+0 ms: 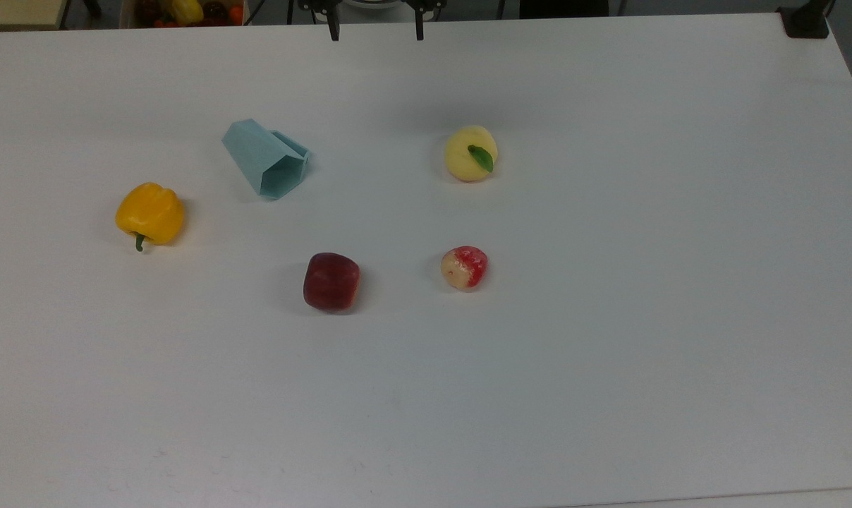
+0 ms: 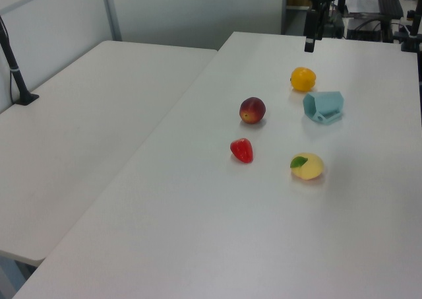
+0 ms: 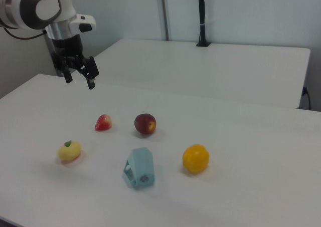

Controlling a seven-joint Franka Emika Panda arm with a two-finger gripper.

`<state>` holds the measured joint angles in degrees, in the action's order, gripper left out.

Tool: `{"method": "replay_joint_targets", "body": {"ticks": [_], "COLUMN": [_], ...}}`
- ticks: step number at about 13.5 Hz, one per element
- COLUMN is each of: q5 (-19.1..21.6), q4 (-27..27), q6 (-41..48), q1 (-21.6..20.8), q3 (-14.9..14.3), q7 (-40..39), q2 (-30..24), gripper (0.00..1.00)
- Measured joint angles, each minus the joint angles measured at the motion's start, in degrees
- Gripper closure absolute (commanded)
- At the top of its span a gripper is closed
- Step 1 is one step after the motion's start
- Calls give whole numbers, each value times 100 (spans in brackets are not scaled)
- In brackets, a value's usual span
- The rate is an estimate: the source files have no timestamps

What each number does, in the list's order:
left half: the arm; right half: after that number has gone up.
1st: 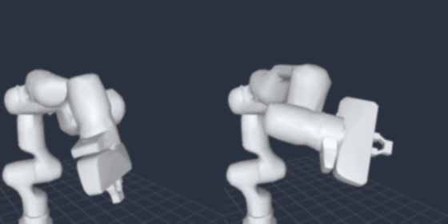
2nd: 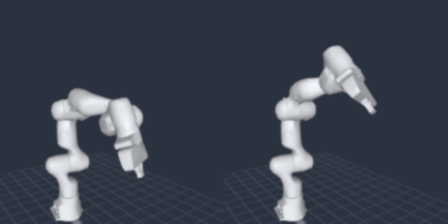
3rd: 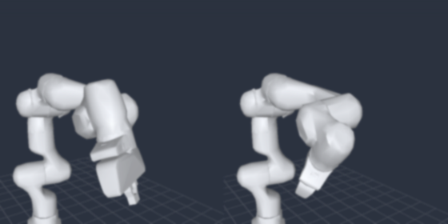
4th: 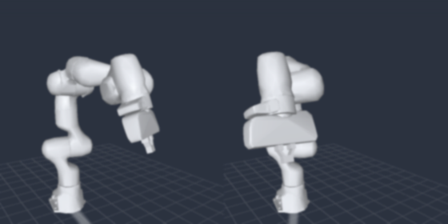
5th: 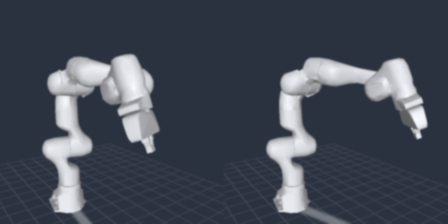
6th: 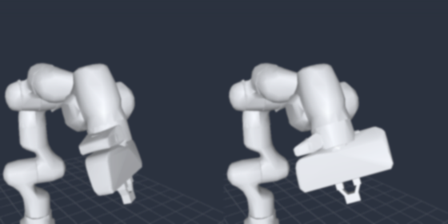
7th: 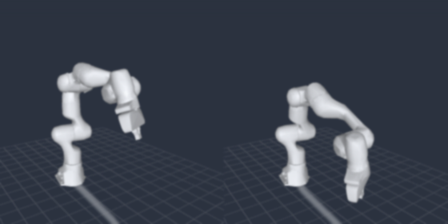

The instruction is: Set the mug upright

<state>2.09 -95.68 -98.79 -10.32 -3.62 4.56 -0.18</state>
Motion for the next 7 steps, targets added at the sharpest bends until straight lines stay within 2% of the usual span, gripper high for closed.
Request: {"method": "replay_joint_targets", "body": {"ticks": [7], "q5": [-2], "q4": [533], "q6": [343], "q1": [1], "q3": [-5], "q7": [142], "q2": [288], "gripper": [0]}}
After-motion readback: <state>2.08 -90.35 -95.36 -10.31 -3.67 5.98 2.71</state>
